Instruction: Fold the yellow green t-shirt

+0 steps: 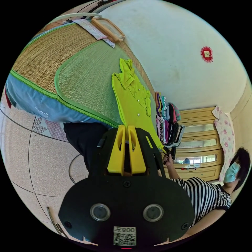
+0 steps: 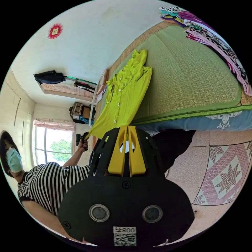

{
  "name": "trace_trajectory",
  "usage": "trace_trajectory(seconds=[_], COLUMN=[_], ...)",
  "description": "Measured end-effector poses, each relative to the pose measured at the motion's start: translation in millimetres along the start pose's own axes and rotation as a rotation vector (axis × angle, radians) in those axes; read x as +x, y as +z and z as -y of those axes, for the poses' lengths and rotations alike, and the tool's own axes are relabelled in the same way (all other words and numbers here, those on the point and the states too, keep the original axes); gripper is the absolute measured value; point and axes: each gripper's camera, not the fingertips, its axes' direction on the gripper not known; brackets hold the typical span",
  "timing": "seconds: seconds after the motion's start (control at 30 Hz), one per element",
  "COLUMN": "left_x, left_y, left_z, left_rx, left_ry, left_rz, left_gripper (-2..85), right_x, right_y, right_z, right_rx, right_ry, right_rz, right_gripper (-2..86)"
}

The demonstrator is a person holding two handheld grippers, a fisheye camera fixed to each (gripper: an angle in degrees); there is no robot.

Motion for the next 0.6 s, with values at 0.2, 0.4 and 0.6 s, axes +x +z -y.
trace_trajectory(seconds=[0.2,0.4,0.6], left_x=[-5,-10,-14], left_y=[-19,-37,-53], left_z=[-35,-71,-106], left_rx=[-0.001,0.006,0.013], left_ry=[0.019,0.035,0.052], left_rz=[-0.043,-0.084,-0.121], left_gripper=[1.2,1.3,1.2], right_x=[-9,-14,-19], right_y=[-20,-33,-45], right_z=[-32,-69,-104], right_rx=[0.005,0.011,0.027], right_ry=[-0.026,-0.038,-0.052], right_rz=[0.031,0.060,0.075], right_gripper=[0.3,0.3,0.2])
